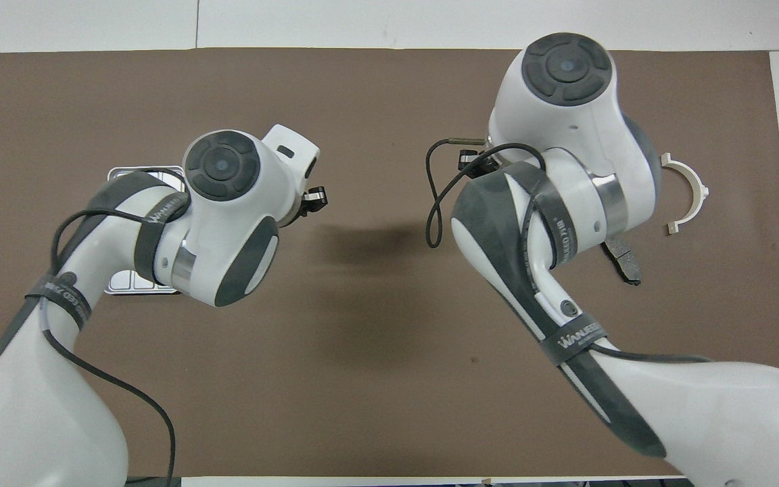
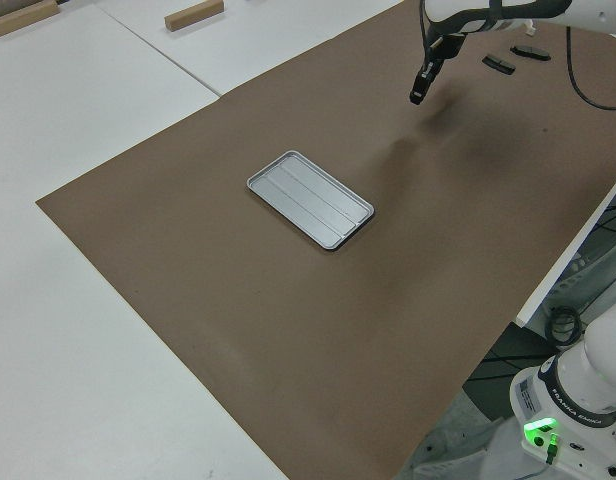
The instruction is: Place bearing gear from tray to pile
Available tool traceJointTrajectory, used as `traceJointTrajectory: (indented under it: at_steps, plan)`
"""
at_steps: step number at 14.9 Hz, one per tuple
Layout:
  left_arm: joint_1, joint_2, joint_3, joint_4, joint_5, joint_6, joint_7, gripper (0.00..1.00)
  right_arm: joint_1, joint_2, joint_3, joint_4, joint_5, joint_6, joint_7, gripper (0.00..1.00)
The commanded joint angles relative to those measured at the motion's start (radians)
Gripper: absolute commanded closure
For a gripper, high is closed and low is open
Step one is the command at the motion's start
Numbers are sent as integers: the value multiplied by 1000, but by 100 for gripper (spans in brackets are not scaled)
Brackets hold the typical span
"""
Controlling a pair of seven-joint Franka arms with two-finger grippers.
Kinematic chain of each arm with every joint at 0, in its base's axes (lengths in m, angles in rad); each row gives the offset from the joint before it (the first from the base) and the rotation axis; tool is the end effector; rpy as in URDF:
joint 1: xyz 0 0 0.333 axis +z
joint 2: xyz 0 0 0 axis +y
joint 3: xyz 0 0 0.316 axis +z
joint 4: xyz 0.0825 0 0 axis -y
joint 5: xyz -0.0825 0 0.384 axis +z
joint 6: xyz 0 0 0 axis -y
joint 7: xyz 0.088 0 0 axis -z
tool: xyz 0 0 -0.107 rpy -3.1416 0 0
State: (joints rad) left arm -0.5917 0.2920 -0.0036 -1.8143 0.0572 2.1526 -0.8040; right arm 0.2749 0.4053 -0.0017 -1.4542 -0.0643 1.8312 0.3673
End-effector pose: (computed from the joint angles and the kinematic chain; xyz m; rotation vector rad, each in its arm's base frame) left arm 0.5273 -0.3541 0.3841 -3.1209 -0.2794 -0.1034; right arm 0.6532 0.1778 0.4513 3.0710 -0.1176 -0.0110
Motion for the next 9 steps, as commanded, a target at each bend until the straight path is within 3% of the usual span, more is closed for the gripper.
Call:
traceJointTrajectory:
  at_steps: [1, 6, 9]
  plan:
    - [-80, 6, 17, -14, 15, 1, -99, 100, -98, -2, 14, -47, 1, 75, -192, 100]
    - [-149, 79, 16, -16, 10, 82, -187, 100, -174, 12, 14, -156, 1, 265, -280, 100]
    - [-151, 102, 14, -26, 9, 144, -204, 100, -204, 62, 14, -178, 1, 358, -321, 100]
